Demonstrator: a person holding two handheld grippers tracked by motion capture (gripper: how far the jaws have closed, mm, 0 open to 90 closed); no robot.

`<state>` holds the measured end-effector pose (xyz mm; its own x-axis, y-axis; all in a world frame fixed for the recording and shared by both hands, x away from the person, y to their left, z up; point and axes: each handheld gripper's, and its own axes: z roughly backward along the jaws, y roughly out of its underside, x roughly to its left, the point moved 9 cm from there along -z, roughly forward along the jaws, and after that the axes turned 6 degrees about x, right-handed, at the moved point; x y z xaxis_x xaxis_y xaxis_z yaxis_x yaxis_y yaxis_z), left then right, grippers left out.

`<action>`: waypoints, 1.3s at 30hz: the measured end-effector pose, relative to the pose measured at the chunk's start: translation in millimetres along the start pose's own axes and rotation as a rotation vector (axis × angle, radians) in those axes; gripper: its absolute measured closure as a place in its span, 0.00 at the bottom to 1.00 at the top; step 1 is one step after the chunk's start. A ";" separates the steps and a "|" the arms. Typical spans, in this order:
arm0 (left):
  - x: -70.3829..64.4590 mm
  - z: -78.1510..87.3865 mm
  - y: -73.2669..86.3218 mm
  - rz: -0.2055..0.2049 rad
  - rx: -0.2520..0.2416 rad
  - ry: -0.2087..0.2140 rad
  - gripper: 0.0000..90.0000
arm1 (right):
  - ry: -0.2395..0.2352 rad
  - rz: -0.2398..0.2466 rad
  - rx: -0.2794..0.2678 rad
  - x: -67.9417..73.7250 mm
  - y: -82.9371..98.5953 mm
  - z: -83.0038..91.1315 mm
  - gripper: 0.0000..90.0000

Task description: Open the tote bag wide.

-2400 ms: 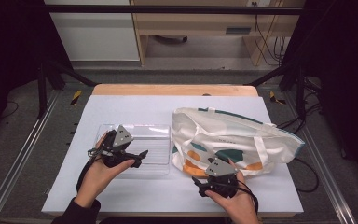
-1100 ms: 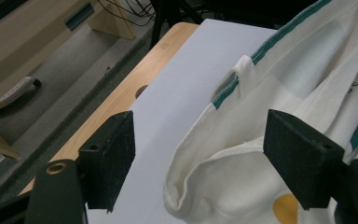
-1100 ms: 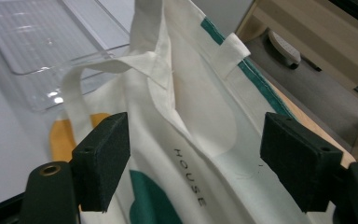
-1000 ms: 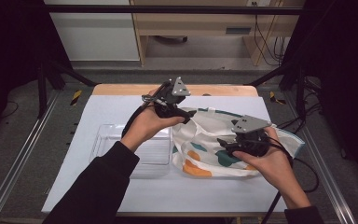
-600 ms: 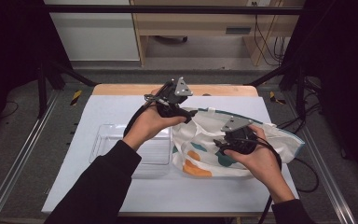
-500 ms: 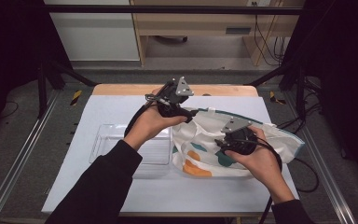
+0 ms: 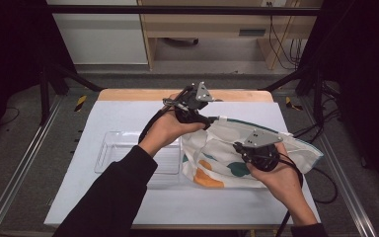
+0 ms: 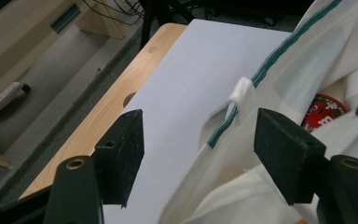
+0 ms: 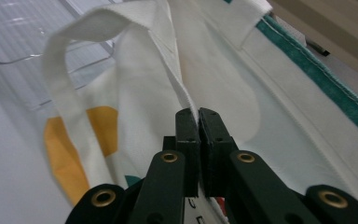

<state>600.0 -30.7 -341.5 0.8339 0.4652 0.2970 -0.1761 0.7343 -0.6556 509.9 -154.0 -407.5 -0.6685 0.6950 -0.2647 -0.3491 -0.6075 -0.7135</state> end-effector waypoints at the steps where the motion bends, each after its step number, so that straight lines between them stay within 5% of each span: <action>1: 0.0 0.0 0.0 0.000 0.000 0.000 0.38 | -0.001 -0.001 -0.007 2.1 -0.4 1.7 0.98; 11: -14.0 -22.4 -20.6 -0.048 0.037 0.028 0.39 | -0.024 -0.001 -0.027 8.4 -3.8 10.5 0.98; 20: -17.9 -51.8 -22.9 -0.073 0.135 0.064 0.43 | -0.049 0.014 -0.041 19.6 0.3 15.9 0.98; 24: -20.4 -57.8 -20.4 -0.080 0.174 0.067 0.52 | -0.047 0.020 -0.044 23.7 2.3 19.9 0.98; 31: -23.5 -62.0 -22.0 -0.106 0.230 0.031 0.84 | -0.050 0.004 -0.042 37.8 11.7 26.8 0.98; 39: -20.5 -64.2 -27.6 -0.085 0.191 0.043 0.88 | -0.056 -0.020 -0.036 53.0 24.2 28.3 0.98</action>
<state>621.4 -92.3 -374.1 0.8707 0.3793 0.3131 -0.1968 0.8522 -0.4848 447.4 -142.8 -420.4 -0.6981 0.6832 -0.2143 -0.3392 -0.5792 -0.7413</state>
